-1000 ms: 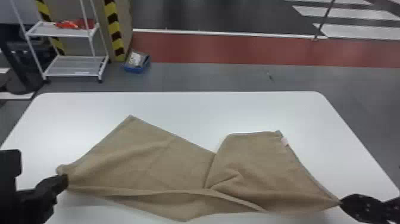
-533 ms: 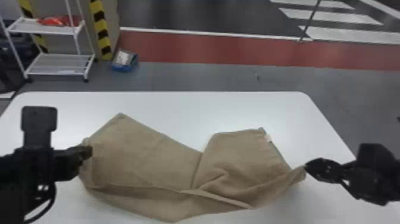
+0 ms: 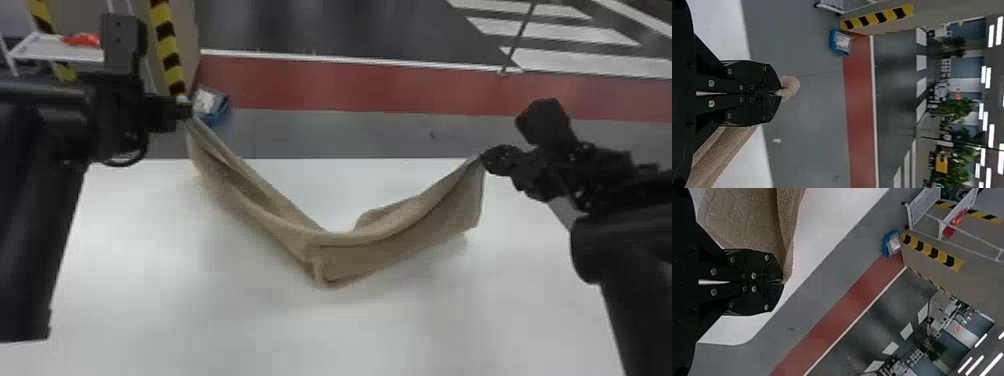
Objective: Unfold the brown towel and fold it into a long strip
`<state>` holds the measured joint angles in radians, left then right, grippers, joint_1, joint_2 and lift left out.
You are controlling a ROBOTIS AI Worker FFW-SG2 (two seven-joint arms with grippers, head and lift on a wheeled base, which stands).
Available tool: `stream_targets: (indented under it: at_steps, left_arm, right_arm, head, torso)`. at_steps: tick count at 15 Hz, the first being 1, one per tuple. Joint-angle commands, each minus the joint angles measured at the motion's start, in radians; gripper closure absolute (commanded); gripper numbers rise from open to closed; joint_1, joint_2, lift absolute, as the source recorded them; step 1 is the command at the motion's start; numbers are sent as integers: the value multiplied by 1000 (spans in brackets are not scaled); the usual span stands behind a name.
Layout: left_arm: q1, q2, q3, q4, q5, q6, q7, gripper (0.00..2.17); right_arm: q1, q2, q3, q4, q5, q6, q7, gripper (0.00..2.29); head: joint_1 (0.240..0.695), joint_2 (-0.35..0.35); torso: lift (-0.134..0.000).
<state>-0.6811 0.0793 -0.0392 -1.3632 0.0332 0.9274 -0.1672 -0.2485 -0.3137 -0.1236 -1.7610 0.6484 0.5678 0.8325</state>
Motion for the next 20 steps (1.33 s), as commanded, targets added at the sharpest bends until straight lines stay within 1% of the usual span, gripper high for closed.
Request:
stream_targets:
  at_steps: [1,2,3,4,5,6,7,8,9,10,11,12,13,15,16,17,20]
  left_arm:
    - [-117,7,21,62,-19,-78,-21,1821]
    - [-124,10,35,12,-29,-51,-26,1821]
    - [-84,27,62,-85,-26,23,-31,1821]
    - [-21,45,96,-182,-16,81,-35,1821]
    - [86,66,151,-307,-6,137,-40,1821]
    - [192,70,199,-413,8,179,-44,1821]
    - [330,74,259,-530,20,213,-44,1821]
    - [472,73,321,-629,22,213,-44,1821]
    - [614,66,375,-712,47,210,-35,1821]
    - [718,48,410,-757,74,179,-28,1821]
    - [824,22,432,-787,99,103,-23,1821]
    - [920,-15,438,-810,113,-5,-18,1821]
    - [988,-38,440,-821,123,-72,-14,1821]
    - [1095,-72,432,-814,146,-225,-8,1821]
    - [1127,-82,429,-798,149,-290,9,1821]
    - [1154,-82,429,-781,152,-336,20,1821]
    - [1164,-82,438,-775,154,-351,32,1798]
  right_arm:
    - [-159,5,16,84,-18,21,-65,1197]
    - [-212,-4,13,101,-55,24,-90,1197]
    - [-227,-10,12,98,-81,39,-87,1197]
    - [-207,-24,7,52,-102,76,-69,1197]
    - [-138,-39,-10,-29,-142,88,-49,1197]
    - [-55,-53,-41,-110,-173,94,-26,1197]
    - [52,-61,-70,-199,-204,91,-7,1197]
    - [161,-61,-99,-285,-217,76,14,1197]
    - [261,-56,-139,-357,-233,42,25,1197]
    - [336,-51,-162,-393,-240,14,28,1197]
    - [403,-47,-176,-410,-240,-35,48,1197]
    - [465,-45,-188,-420,-236,-56,74,1200]
    - [512,-45,-194,-425,-223,-78,99,1204]
    - [603,-48,-202,-417,-196,-148,168,1210]
    - [638,-50,-203,-410,-194,-191,194,1214]
    - [672,-50,-203,-399,-187,-237,223,1214]
    - [686,-51,-205,-350,-182,-295,226,1214]
  head:
    - [575,-131]
    - [525,-125]
    - [447,-120]
    - [414,-116]
    - [397,-109]
    - [398,-97]
    - [409,-85]
    - [437,-69]
    - [516,-34]
    - [568,-13]
    - [612,4]
    - [654,19]
    - [695,40]
    - [695,46]
    - [695,48]
    - [695,51]
    - [695,85]
  torso:
    - [-125]
    - [-125]
    - [-125]
    - [-125]
    - [-125]
    - [-125]
    - [-125]
    - [-125]
    - [-125]
    - [-125]
    - [-125]
    - [-125]
    - [-125]
    - [-125]
    - [-125]
    - [-125]
    - [-125]
